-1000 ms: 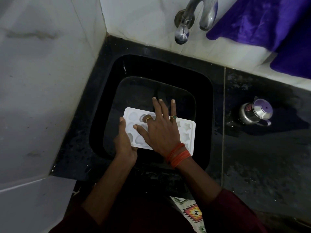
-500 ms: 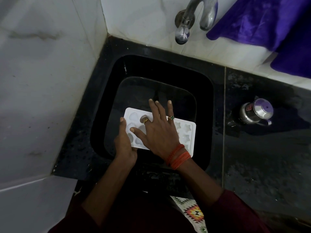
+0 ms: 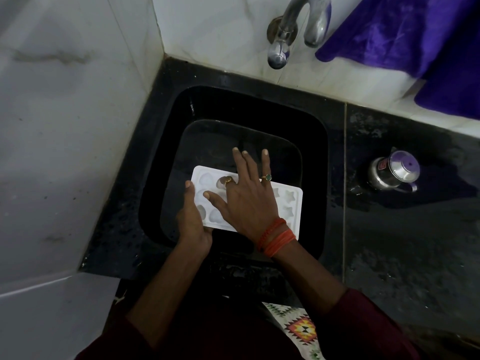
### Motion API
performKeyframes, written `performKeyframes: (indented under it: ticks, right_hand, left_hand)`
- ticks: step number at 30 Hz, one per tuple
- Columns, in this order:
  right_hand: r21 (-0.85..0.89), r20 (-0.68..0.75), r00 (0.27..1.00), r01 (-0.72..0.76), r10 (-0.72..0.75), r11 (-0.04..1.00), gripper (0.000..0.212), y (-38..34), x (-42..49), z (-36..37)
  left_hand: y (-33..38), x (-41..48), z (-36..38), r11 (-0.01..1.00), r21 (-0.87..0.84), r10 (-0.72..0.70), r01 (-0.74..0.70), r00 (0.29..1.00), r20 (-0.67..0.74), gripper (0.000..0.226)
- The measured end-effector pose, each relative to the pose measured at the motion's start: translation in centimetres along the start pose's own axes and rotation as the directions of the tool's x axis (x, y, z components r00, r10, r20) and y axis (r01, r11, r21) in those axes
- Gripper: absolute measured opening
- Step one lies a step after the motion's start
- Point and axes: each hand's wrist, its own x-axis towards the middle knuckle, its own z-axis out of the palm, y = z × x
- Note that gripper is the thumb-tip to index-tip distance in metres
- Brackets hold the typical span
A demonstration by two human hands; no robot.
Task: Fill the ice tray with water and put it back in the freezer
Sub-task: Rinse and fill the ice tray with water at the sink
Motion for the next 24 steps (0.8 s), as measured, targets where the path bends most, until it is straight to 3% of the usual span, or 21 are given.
performKeyframes:
  ticks: [6, 11, 14, 17, 20, 24]
  right_hand:
    - [0.019, 0.048, 0.999, 0.018, -0.019, 1.0, 0.075, -0.5, -0.1, 0.0]
    - [0.006, 0.049, 0.998, 0.027, -0.027, 1.0, 0.075, -0.6, 0.1, -0.1]
    - [-0.017, 0.045, 0.999, 0.029, -0.028, 0.999, 0.074, -0.6, 0.5, -0.2]
    - [-0.031, 0.047, 0.999, 0.023, -0.022, 0.999, 0.069, -0.3, 0.8, -0.5]
    - [-0.043, 0.066, 0.997, 0.037, -0.034, 0.998, 0.067, -0.2, 1.0, -0.8]
    - [-0.06, 0.112, 0.991, 0.076, -0.069, 0.995, 0.067, -0.6, 1.1, -1.1]
  left_hand:
    - [-0.5, 1.4, -0.5, 0.999, -0.032, 0.038, -0.039, 0.999, -0.023, 0.073]
    - [-0.8, 1.8, -1.1, 0.999, -0.04, 0.002, -0.005, 0.997, -0.077, 0.085]
    - [-0.3, 1.6, -0.9, 0.999, -0.005, 0.032, -0.032, 0.993, -0.11, 0.078]
    - [0.6, 1.7, -0.6, 0.989, 0.127, 0.082, -0.073, 0.994, -0.068, 0.07]
    - [1.1, 1.9, -0.5, 0.985, 0.151, 0.093, -0.082, 0.993, -0.067, 0.067]
    - [0.2, 1.1, -0.7, 0.998, 0.039, 0.056, -0.057, 0.998, 0.013, 0.075]
